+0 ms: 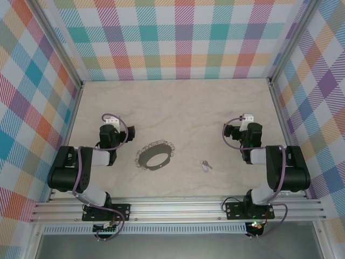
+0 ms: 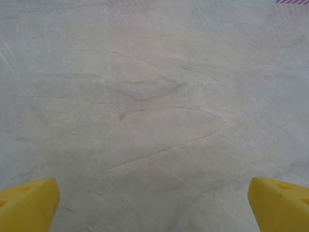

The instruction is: Put the keys on the keyring

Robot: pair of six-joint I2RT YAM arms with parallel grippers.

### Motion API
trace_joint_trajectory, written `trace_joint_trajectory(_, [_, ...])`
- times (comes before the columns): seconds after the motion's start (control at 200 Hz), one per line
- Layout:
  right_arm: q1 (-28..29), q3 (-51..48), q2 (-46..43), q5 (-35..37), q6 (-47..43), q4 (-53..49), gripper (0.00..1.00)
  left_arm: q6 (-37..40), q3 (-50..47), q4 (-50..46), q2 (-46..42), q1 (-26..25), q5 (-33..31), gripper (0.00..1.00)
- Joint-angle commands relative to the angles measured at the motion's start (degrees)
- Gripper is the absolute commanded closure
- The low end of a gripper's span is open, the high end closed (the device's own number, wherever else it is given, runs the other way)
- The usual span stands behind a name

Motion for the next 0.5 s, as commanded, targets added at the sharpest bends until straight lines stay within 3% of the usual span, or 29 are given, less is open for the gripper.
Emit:
trace_joint_trajectory(0.0, [0.3, 0.2, -0.7, -0.6, -1.2, 1.4, 0.0, -0.4, 0.1, 0.7, -0.1, 1.0, 0.5, 0.0])
trace_joint_trajectory(0.495, [0.3, 0.2, -0.6, -0.6, -1.3, 1.3, 0.0, -0.4, 0.1, 0.7, -0.1, 1.0, 0.5, 0.0])
